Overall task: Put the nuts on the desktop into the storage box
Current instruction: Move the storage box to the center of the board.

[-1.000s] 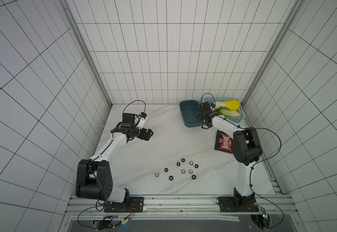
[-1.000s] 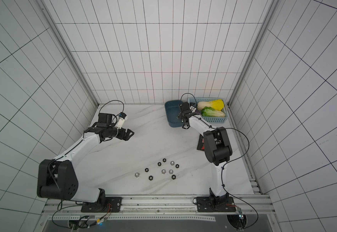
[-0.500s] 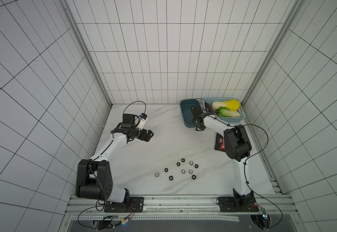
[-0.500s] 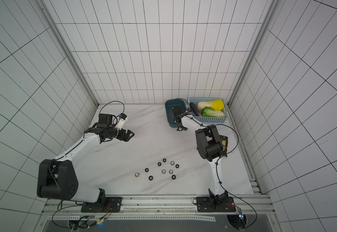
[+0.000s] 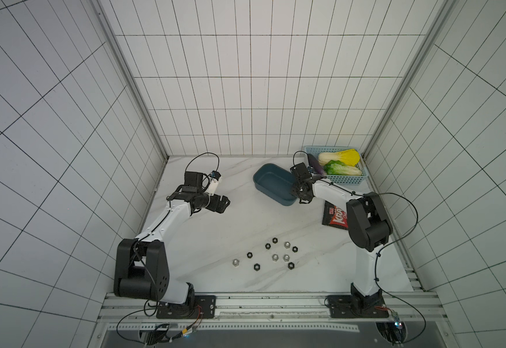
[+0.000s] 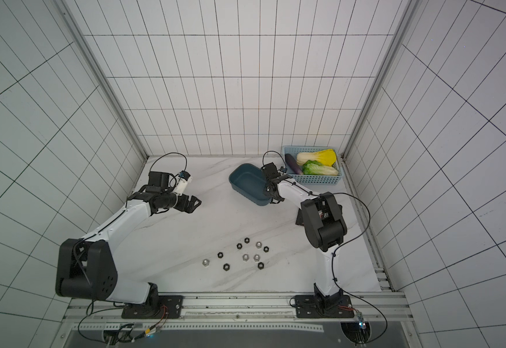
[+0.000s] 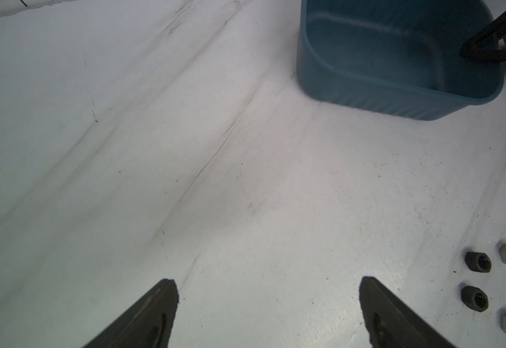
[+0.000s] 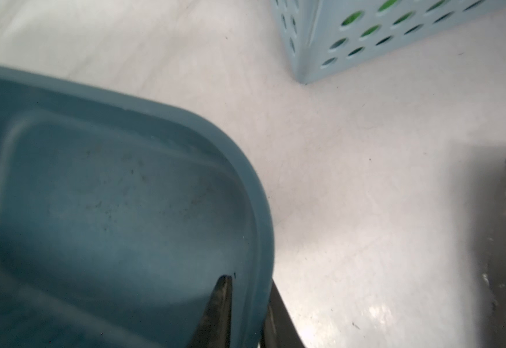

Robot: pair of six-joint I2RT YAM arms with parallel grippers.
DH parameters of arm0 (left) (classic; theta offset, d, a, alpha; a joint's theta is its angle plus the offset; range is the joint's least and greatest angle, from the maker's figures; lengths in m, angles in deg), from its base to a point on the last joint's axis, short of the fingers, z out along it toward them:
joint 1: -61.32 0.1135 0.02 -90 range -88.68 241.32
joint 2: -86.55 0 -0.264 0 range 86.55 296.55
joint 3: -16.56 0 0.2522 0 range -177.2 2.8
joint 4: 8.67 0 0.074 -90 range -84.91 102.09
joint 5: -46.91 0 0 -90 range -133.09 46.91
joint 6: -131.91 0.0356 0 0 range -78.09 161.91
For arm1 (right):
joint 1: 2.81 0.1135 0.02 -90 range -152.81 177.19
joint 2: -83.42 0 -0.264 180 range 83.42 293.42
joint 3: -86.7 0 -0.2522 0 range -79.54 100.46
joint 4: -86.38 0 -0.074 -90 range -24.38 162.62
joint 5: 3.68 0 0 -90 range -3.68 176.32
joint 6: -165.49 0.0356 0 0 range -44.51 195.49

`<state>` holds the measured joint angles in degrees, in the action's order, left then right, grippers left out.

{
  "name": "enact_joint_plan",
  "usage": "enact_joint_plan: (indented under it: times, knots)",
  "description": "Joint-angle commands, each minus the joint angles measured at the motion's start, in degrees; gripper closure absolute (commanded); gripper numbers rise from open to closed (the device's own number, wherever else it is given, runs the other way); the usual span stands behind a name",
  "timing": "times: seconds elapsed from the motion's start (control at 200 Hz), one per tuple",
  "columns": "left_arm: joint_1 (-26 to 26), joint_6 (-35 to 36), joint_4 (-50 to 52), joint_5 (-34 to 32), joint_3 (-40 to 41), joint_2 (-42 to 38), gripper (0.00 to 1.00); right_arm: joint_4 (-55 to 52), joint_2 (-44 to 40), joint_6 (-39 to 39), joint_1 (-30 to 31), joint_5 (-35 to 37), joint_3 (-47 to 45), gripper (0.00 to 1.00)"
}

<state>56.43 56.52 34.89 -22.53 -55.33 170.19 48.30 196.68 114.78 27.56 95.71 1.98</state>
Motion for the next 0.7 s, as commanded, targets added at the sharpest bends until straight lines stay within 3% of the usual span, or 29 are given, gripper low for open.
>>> enact_joint_plan:
  times: [0.0,0.21,0.44,0.695]
  knots:
    - [-0.2,0.5,-0.7,-0.5,0.1,-0.5,0.02,3.1,-2.2,-6.4,0.5,-7.6,-2.9,0.84]
    - [-0.1,0.8,-0.4,-0.4,0.2,-1.2,0.02,5.7,-3.5,-14.0,1.9,-14.9,-5.5,0.84]
    - [-0.2,1.8,0.1,2.2,0.4,-1.2,0.02,5.8,-2.2,-25.1,6.4,-14.0,-2.5,0.86]
    - [0.2,3.4,1.6,4.2,0.2,-2.0,0.02,7.7,5.1,-29.7,9.5,-13.6,6.7,0.87]
